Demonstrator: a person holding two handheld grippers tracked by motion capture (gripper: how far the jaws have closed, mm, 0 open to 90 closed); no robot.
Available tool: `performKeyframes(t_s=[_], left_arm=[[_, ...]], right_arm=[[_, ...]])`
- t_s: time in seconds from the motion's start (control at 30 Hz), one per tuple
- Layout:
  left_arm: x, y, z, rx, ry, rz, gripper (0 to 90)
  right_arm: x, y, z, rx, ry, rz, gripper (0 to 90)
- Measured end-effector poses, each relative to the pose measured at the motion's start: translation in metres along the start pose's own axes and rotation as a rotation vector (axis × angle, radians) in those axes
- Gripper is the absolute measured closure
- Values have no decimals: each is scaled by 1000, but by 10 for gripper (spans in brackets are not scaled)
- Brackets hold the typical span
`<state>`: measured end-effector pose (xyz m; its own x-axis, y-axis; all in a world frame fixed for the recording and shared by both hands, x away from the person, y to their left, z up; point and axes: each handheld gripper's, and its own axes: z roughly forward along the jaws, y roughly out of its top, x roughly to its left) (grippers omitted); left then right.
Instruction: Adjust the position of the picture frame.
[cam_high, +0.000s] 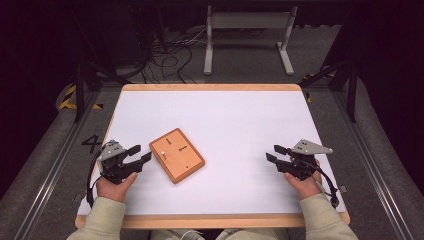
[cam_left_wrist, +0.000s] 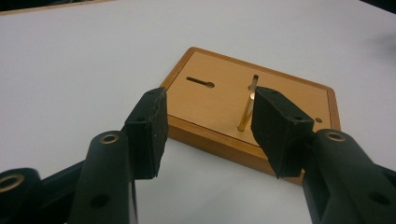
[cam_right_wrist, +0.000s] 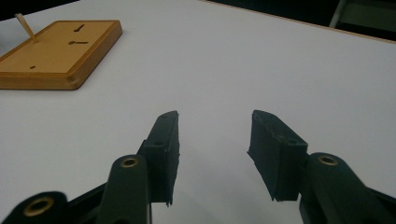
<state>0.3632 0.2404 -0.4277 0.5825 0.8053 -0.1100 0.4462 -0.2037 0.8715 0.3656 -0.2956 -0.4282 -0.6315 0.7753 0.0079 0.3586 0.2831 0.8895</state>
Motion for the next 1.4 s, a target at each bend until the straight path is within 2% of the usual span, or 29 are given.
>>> performKeyframes(t_s=[0.17, 0.23, 0.27, 0.3, 0.33, 0.4, 0.5, 0.67, 0.83, 1.03, 1.13, 1.27, 1.37, 1.4], left_arm=[[1, 5, 4, 5, 9, -2, 467], [1, 9, 7, 29, 19, -6, 467], [3, 12, 9, 50, 9, -10, 467], [3, 12, 9, 50, 9, -10, 467], [3, 15, 13, 76, 5, -16, 467], [5, 17, 15, 84, 8, -16, 472], [7, 23, 18, 77, 9, -29, 475], [9, 35, 27, 98, 0, -48, 514], [13, 44, 37, 117, -14, -67, 592], [19, 50, 46, 105, -10, -61, 598], [21, 52, 52, 109, -17, -57, 599], [23, 54, 63, 148, -31, -41, 683], [25, 54, 69, 175, -27, -15, 861], [26, 53, 71, 184, -42, -20, 899]], right_arm=[[-1, -2, 0, 5, 2, 4, 513], [-1, -3, -1, 14, 1, 11, 515], [-1, -3, -1, 16, 0, 11, 520], [-1, -3, -1, 16, 0, 11, 520], [-1, -3, -1, 17, 1, 12, 529], [0, -3, -2, 23, 1, 9, 539], [2, -3, -1, 29, 7, 7, 533], [7, 1, -2, -4, 84, 43, 507], [9, 1, -1, 6, 98, 30, 507], [8, 1, -3, 6, 110, 43, 516], [10, 1, -3, 7, 112, 34, 518], [12, 0, -3, 20, 111, 26, 520], [11, -2, -5, 23, 107, 28, 522], [11, -3, -6, 24, 107, 33, 524]])
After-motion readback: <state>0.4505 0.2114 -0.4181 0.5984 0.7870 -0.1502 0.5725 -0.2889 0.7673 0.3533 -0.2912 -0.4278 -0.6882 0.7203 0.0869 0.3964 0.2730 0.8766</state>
